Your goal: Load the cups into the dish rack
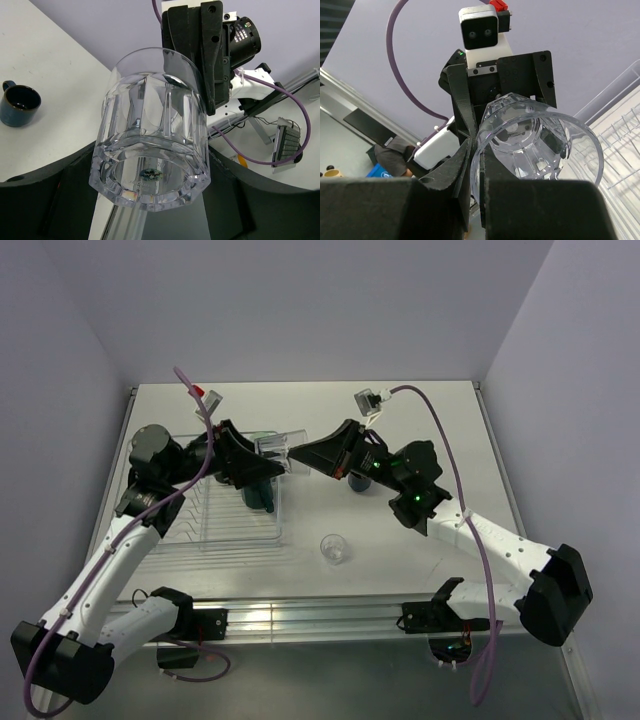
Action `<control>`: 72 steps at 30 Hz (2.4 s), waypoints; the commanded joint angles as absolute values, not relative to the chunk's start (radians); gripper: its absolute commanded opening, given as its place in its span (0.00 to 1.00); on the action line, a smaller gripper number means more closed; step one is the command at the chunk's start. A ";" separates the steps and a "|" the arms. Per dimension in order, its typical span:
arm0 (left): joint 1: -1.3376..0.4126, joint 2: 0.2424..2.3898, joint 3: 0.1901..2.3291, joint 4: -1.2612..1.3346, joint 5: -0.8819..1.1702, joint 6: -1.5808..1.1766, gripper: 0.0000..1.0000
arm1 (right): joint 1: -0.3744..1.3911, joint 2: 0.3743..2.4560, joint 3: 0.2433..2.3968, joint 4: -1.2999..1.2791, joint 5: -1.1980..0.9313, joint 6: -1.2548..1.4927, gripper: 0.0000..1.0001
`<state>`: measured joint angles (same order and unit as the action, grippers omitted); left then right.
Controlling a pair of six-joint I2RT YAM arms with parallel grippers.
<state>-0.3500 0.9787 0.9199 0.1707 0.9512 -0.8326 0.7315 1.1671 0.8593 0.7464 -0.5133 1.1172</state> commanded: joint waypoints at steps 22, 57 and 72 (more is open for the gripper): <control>-0.318 0.940 1.026 -0.029 0.876 -0.735 0.00 | 0.779 0.994 0.962 0.264 -0.212 0.879 0.49; -0.298 1.146 1.157 -0.940 -0.285 -0.437 0.00 | 0.776 0.982 1.046 -0.262 0.193 0.709 0.57; -0.308 1.354 1.157 -0.876 -0.216 -0.413 0.00 | 0.776 1.023 1.045 -0.253 0.172 0.701 0.57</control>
